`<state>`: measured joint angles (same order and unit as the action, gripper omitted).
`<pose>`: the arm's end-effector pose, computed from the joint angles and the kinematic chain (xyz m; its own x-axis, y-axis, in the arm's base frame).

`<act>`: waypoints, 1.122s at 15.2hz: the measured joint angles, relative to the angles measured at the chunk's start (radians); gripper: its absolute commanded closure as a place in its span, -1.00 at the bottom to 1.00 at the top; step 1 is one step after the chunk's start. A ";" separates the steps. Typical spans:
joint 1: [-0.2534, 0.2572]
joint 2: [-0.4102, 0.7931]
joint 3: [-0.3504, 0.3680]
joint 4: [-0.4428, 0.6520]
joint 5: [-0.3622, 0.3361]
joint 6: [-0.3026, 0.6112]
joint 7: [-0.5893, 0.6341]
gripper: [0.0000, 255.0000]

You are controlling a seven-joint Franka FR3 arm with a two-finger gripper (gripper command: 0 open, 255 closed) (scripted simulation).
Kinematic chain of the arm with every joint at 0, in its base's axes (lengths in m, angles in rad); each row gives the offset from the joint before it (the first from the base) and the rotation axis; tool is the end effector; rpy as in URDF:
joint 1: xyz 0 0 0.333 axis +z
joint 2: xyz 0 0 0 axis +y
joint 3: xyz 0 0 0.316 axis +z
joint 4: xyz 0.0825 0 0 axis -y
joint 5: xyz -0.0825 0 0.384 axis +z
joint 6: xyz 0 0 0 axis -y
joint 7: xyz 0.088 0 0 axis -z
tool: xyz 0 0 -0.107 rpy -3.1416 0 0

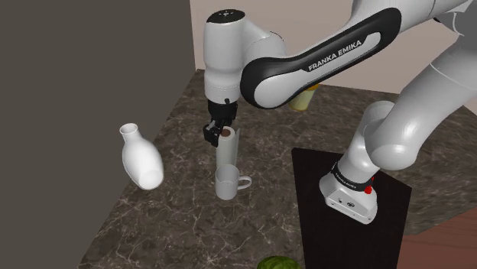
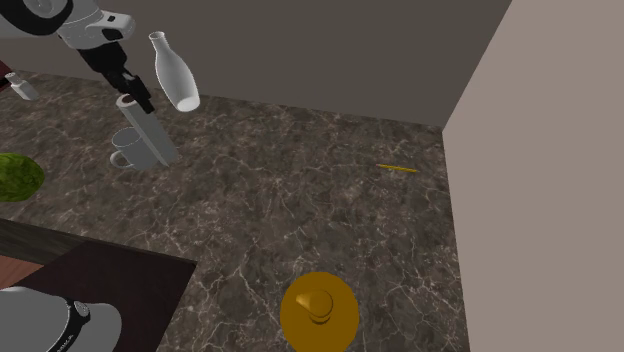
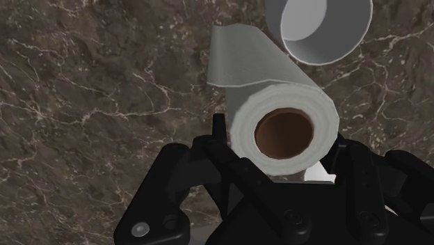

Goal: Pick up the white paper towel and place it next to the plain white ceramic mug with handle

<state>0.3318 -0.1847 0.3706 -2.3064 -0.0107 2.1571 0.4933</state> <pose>0.3696 0.3160 0.4181 0.9762 0.2096 0.0557 0.2065 -0.9768 0.0558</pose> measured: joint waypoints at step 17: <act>0.004 -0.046 -0.007 0.075 0.018 -0.117 -0.014 -1.00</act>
<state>0.3359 -0.2311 0.3641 -2.2318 0.0068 2.0402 0.4792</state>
